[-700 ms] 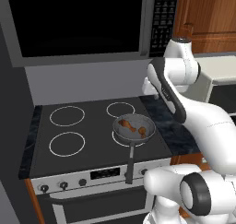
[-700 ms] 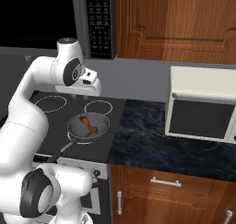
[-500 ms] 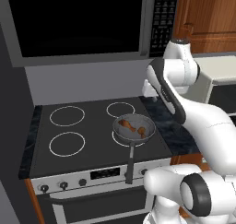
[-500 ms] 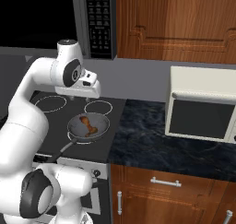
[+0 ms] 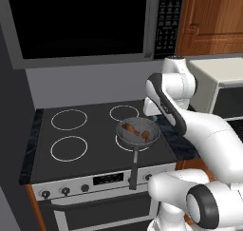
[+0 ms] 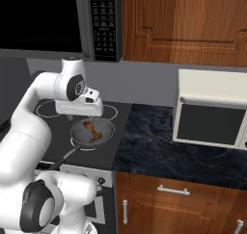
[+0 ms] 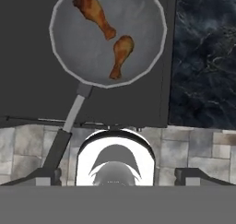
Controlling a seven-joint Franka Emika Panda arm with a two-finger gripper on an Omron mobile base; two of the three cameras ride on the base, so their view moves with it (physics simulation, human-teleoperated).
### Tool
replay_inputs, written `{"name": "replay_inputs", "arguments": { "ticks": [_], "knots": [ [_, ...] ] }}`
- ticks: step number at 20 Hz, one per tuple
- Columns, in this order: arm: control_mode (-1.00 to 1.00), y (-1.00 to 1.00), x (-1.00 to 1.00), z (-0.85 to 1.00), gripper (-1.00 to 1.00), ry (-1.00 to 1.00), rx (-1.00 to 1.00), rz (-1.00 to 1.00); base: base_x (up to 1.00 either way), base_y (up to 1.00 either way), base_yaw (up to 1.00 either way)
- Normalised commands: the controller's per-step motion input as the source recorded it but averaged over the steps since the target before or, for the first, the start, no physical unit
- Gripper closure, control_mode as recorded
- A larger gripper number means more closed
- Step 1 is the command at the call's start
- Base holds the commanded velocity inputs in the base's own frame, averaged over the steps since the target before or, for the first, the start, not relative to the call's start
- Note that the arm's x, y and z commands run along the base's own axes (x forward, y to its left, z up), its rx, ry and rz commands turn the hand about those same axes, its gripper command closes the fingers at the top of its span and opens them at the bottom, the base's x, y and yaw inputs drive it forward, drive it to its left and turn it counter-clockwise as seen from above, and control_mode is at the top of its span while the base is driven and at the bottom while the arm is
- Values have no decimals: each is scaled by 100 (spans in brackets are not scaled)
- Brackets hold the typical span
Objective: Take the chicken drumsticks from the pan and place one on each plate on the dining counter.
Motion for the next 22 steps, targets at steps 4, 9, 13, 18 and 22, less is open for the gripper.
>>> {"name": "replay_inputs", "arguments": {
  "ticks": [4,9,13,18,22],
  "knots": [
    [-100,20,35,-45,-100,4,0,8,0,0,0],
    [-100,17,64,-32,-100,1,0,15,0,0,0],
    [-100,20,72,-30,-100,0,0,21,0,0,0],
    [-100,20,55,-37,-100,0,0,24,0,0,0],
    [-100,10,51,-38,-100,0,0,21,0,0,0]
  ]
}}
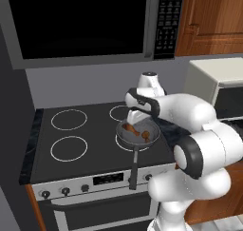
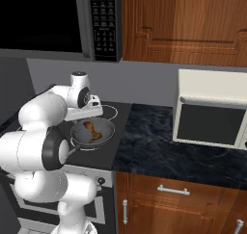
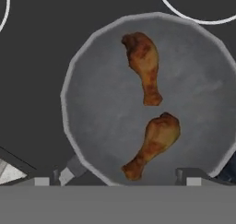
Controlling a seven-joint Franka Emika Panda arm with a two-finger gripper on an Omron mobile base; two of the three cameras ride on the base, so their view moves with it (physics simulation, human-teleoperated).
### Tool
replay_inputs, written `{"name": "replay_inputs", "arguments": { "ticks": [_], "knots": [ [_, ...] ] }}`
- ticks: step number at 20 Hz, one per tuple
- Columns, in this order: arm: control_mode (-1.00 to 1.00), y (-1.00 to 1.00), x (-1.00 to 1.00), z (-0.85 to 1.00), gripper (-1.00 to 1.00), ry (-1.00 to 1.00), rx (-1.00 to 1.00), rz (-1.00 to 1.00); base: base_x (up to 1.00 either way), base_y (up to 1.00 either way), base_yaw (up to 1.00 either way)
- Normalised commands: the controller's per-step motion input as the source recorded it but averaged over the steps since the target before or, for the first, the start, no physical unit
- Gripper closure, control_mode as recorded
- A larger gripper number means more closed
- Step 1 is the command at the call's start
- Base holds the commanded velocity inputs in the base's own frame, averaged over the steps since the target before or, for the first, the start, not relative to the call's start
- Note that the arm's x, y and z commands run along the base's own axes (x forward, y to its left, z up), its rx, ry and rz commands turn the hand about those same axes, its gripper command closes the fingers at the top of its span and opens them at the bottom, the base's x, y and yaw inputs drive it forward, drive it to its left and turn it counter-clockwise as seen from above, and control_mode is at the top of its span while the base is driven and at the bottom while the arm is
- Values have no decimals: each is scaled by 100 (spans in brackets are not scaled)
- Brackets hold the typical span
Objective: Take the chicken drumsticks from the pan and place one on each plate on the dining counter.
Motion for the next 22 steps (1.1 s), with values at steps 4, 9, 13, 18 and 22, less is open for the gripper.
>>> {"name": "replay_inputs", "arguments": {
  "ticks": [4,9,13,18,22],
  "knots": [
    [-100,6,50,-42,-100,2,0,14,0,0,0],
    [-100,2,45,-40,-100,0,0,6,0,0,0],
    [-100,7,38,-41,-100,0,0,0,0,0,0],
    [-100,7,40,-38,-100,0,0,0,0,0,0],
    [-100,10,29,-32,-100,0,0,0,0,0,0]
  ]
}}
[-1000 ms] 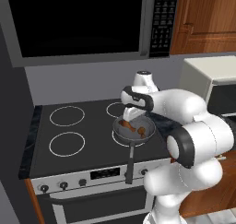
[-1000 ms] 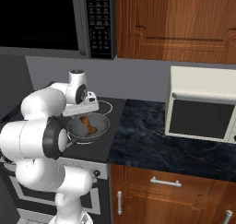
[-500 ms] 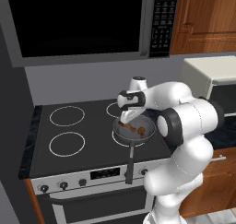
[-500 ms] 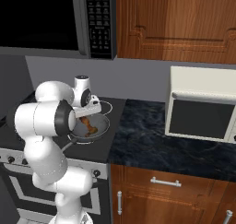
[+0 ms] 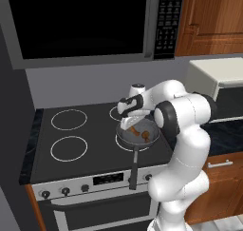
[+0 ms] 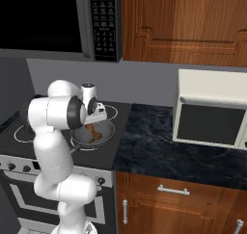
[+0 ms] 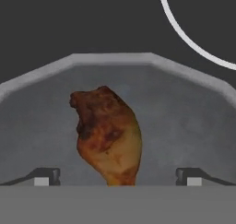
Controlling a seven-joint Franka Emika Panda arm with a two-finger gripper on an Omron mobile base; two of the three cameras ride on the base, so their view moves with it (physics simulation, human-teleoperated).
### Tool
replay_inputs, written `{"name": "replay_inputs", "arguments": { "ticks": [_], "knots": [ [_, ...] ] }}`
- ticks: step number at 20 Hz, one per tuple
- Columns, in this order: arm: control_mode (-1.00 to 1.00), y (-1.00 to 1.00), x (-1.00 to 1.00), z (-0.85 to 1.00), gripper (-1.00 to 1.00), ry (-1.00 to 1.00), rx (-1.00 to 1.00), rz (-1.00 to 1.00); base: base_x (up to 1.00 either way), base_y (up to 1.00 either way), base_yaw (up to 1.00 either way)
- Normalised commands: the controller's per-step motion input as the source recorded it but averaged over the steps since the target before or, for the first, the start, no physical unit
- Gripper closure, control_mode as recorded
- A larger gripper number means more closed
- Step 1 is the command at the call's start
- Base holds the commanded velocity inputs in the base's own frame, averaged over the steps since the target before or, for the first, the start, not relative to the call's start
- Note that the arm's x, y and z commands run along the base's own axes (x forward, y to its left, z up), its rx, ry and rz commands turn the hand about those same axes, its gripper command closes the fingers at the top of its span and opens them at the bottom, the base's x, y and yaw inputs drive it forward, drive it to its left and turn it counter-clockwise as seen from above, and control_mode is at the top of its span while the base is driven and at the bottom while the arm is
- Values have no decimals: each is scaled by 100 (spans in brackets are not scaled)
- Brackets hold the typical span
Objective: Take the chicken drumsticks from the pan and place one on each plate on the dining counter.
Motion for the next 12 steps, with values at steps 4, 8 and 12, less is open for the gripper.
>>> {"name": "replay_inputs", "arguments": {
  "ticks": [4,8,12],
  "knots": [
    [-100,9,18,-26,-100,0,0,0,0,0,0],
    [-100,6,13,-22,-100,0,0,0,0,0,0],
    [-100,4,7,-19,-100,0,0,0,0,0,0]
  ]
}}
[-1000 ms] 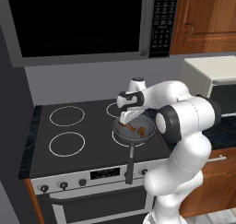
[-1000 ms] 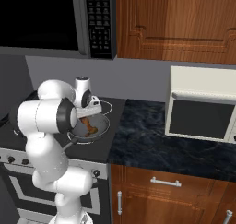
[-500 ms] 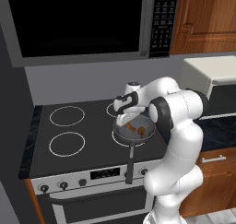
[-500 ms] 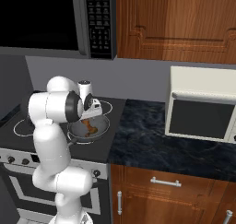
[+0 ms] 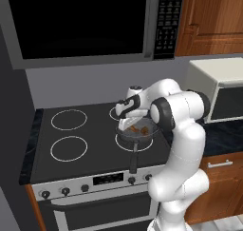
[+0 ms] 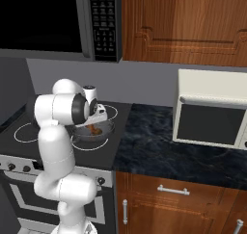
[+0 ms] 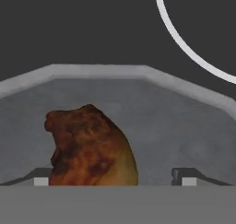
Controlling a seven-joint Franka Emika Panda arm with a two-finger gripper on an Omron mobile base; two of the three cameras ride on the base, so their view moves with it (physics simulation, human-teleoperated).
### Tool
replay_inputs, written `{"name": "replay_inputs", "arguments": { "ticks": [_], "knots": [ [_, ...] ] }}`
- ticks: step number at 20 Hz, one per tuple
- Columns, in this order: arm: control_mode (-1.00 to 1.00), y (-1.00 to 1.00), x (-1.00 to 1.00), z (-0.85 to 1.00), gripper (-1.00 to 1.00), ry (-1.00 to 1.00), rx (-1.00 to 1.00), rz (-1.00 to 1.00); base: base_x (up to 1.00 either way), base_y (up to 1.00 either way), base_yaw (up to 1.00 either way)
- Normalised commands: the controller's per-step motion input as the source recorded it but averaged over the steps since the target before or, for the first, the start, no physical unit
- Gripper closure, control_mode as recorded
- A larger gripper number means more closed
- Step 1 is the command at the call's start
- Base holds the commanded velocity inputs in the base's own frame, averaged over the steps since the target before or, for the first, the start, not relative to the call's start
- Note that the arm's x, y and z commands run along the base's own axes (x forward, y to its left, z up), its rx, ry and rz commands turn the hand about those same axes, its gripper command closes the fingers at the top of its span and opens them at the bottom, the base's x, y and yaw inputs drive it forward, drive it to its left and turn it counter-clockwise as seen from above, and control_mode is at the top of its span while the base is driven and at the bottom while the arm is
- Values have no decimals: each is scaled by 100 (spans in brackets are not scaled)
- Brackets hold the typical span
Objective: Take the chicken drumsticks from the pan and place one on each plate on the dining counter.
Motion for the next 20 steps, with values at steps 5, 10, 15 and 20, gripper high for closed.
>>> {"name": "replay_inputs", "arguments": {
  "ticks": [5,10,15,20],
  "knots": [
    [-100,4,0,-11,100,0,0,0,0,0,0],
    [-100,0,-32,-2,100,0,-2,-5,0,0,0],
    [-100,-3,-48,10,100,-6,0,-5,0,0,0],
    [-100,-3,-56,57,100,-20,0,0,0,0,0]
  ]
}}
